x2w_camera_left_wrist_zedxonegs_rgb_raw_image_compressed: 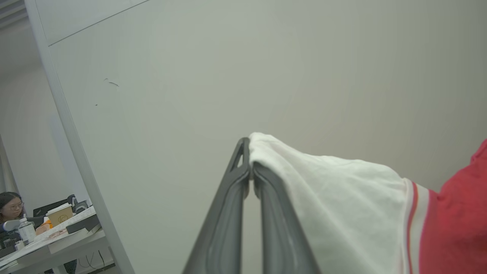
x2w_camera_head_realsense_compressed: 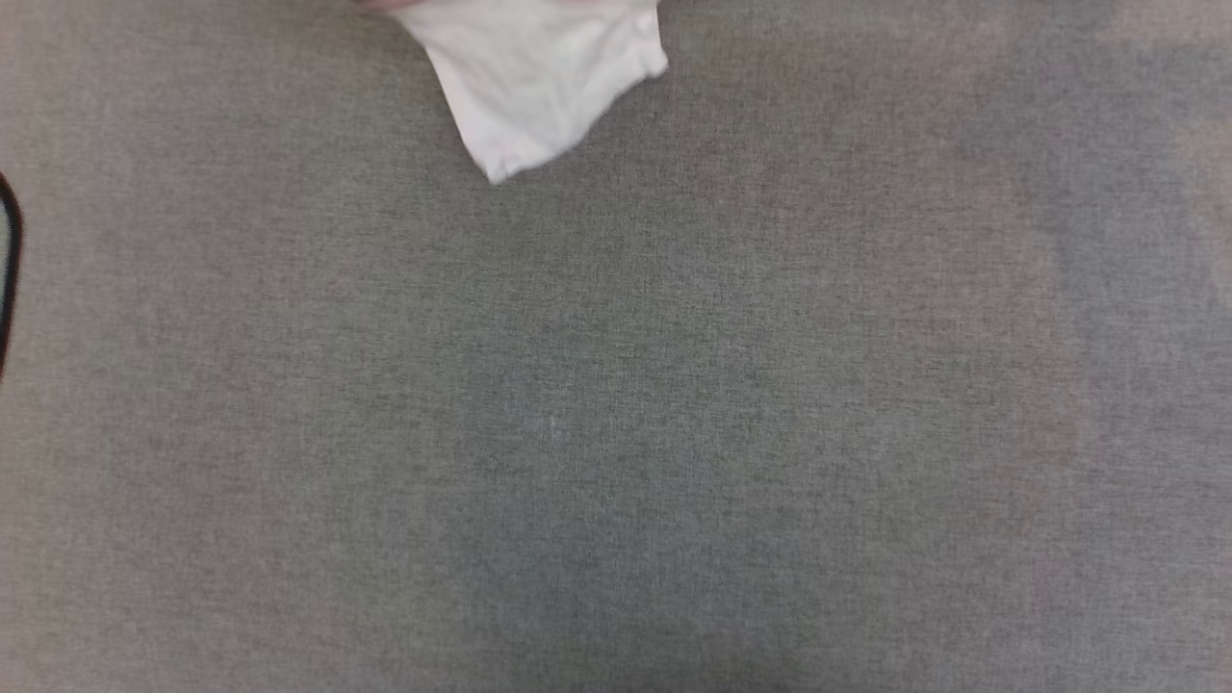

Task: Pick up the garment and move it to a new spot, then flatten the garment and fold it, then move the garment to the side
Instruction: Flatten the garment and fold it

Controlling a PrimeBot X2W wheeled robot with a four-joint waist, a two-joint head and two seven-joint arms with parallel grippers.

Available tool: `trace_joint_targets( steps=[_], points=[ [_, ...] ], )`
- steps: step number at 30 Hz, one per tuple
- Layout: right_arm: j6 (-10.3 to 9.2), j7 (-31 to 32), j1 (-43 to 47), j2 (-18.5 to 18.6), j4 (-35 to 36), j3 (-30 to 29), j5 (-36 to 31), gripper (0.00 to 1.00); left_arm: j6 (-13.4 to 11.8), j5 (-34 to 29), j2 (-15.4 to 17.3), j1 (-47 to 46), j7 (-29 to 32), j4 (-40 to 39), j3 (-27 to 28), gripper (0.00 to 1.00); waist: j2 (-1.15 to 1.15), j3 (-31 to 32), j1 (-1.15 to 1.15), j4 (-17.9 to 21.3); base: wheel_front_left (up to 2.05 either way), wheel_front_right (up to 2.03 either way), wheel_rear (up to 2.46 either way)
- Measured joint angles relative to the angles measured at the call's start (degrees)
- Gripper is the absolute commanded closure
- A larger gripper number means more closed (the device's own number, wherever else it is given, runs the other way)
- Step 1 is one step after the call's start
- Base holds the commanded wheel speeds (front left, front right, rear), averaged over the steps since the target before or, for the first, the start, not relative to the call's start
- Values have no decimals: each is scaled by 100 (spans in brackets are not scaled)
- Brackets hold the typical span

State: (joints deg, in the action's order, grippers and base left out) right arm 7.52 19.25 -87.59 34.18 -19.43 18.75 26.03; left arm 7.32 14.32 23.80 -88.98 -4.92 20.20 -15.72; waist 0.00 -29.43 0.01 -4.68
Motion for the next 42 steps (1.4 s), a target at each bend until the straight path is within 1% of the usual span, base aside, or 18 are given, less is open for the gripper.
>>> trace_joint_targets(
  steps=[4,8,11,17,22,26,27,29,35,42],
  points=[
    [0,-410,-908,-180,-580,63,-253,100,0,64,48,-943,-167,525,-177,100,0,-346,0,46,0,0,0],
    [0,-798,-1528,-354,-1077,203,-417,100,1,219,31,-1594,-399,948,-278,100,0,-592,0,106,0,0,0],
    [0,-957,-1829,-460,-1412,386,-431,100,1,241,48,-1895,-510,1215,-427,100,0,-696,0,155,0,0,0],
    [0,-1254,-2021,-511,-1906,787,-366,100,1,364,134,-2019,-688,1719,-719,100,0,-825,0,211,0,0,0],
    [0,-1550,-1719,-573,-2232,1114,-120,100,1,643,180,-1719,-860,1962,-907,100,0,-840,-1,237,0,0,0],
    [0,-1853,-1046,-678,-2351,1385,198,100,1,811,282,-872,-944,1946,-1066,100,0,-786,-1,238,0,0,0],
    [0,-2035,-377,-720,-2397,1606,447,100,-5,921,350,-10,-968,1823,-1015,100,0,-683,-1,237,0,0,0],
    [0,-2164,6,-717,-2382,1717,634,100,-38,988,342,580,-975,1550,-891,100,0,-599,-1,224,0,0,0],
    [0,-2414,1191,-581,-2111,2214,1206,100,-260,995,325,2525,-976,643,-514,100,0,-244,-1,156,0,0,0],
    [0,-2535,2581,-266,-1735,2714,1628,100,-457,977,285,4670,-975,-125,-376,100,0,338,-2,90,0,0,0]
  ],
)
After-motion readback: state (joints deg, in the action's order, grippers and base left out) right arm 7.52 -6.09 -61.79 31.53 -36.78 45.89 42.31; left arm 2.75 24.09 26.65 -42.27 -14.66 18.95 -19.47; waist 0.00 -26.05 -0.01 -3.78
